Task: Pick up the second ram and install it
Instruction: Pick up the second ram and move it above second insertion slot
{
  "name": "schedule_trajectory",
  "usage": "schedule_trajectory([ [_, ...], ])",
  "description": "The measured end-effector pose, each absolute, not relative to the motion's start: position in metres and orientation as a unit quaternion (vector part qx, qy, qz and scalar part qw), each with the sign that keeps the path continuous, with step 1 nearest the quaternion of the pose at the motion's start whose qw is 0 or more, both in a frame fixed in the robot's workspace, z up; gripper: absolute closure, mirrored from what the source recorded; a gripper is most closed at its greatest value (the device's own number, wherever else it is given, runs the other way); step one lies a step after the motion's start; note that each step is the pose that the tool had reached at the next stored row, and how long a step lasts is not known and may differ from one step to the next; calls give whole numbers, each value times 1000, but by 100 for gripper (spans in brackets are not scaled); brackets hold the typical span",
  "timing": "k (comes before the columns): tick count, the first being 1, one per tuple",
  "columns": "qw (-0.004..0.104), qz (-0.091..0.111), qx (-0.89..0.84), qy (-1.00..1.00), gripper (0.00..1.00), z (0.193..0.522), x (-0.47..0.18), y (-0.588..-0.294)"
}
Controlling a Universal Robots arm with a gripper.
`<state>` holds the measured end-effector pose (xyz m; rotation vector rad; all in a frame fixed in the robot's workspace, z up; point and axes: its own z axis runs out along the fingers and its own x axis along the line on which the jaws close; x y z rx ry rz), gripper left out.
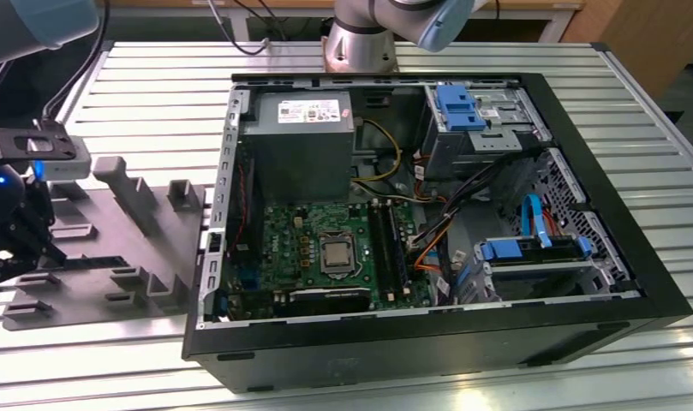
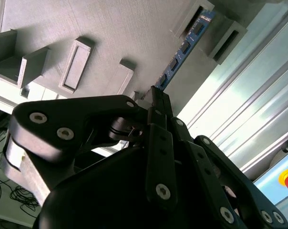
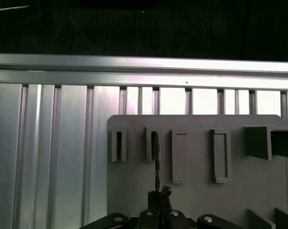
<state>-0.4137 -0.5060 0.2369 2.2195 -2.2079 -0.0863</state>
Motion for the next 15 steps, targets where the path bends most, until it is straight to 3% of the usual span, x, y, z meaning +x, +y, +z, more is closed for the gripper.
schedule_trajectory([
  [15,5,-28,709,-705,89,242,-414,-506],
])
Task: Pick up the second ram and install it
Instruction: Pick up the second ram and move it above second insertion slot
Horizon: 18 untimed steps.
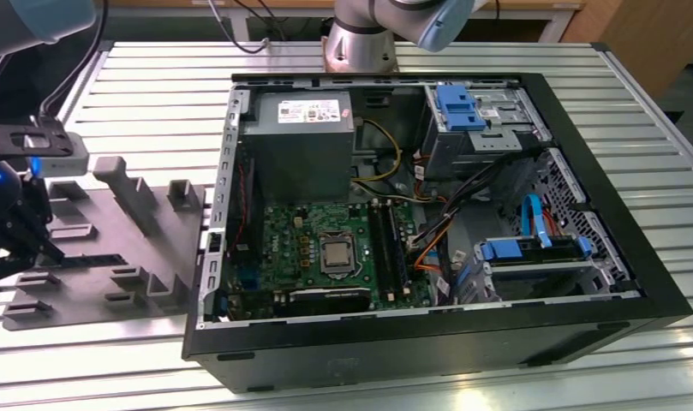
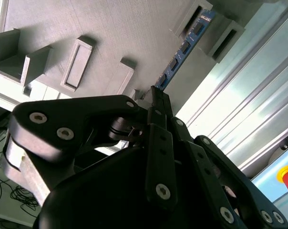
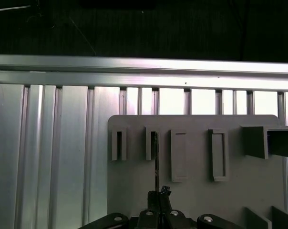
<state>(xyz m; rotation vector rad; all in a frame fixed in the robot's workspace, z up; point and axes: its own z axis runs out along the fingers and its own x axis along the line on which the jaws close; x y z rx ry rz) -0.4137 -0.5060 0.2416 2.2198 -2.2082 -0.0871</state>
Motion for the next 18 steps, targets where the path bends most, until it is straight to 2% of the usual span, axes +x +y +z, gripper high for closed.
schedule_trajectory([
  [18,4,-28,709,-705,89,249,-414,-506],
])
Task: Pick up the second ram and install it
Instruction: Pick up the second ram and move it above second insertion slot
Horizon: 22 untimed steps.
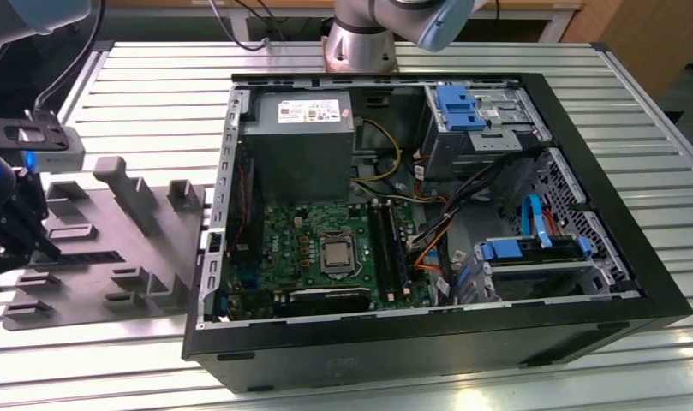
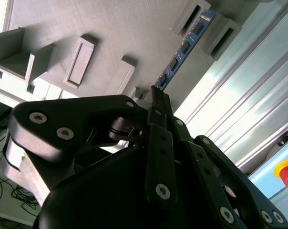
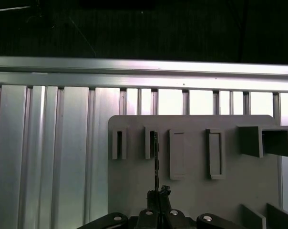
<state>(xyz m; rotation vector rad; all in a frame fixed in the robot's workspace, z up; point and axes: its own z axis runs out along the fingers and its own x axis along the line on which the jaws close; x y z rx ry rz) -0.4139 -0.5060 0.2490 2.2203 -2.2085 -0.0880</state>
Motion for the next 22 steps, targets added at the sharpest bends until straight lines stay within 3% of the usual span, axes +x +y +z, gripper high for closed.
schedule_trajectory([
  [22,4,-28,709,-705,89,263,-414,-506],
])
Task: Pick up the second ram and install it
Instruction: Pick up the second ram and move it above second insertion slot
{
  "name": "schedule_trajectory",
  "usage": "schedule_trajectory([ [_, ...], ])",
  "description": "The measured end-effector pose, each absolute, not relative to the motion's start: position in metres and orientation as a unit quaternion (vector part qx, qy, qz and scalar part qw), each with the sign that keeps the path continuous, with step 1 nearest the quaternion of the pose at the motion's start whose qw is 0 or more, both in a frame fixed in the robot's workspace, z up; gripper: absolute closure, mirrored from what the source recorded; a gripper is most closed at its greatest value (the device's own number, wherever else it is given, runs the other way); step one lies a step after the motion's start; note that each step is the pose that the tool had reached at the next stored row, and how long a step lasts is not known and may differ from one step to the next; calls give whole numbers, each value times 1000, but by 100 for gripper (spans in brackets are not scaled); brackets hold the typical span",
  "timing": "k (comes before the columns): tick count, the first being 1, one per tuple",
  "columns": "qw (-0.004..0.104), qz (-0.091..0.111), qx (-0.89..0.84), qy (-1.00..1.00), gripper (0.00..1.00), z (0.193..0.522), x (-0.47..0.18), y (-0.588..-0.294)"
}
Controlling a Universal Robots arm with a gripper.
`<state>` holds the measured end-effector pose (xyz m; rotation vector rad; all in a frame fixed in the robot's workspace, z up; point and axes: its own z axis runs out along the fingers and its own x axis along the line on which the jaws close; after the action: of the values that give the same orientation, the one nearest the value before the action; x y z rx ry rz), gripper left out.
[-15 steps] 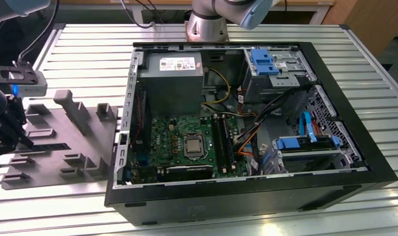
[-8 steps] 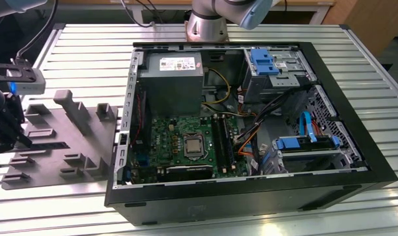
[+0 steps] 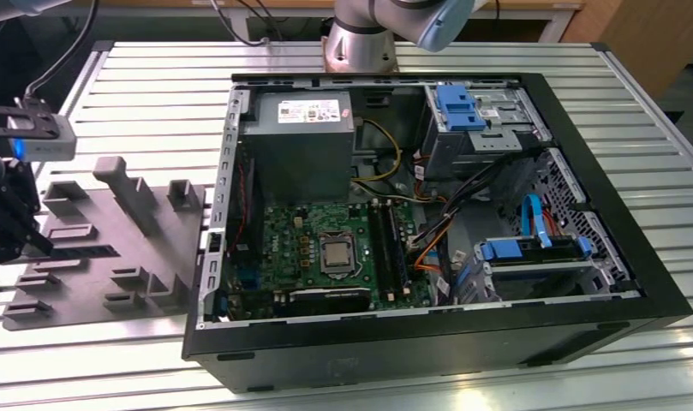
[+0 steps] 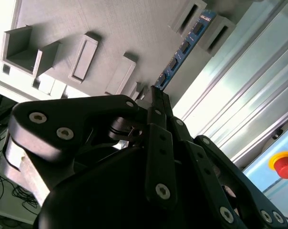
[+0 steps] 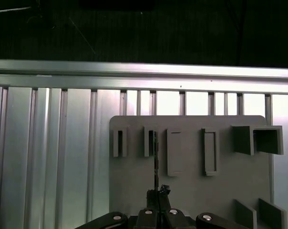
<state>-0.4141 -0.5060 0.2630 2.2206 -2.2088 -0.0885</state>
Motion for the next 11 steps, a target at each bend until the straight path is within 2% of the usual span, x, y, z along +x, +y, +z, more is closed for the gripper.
schedule_trajectory([
  [11,4,-28,709,-705,89,266,-415,-506],
])
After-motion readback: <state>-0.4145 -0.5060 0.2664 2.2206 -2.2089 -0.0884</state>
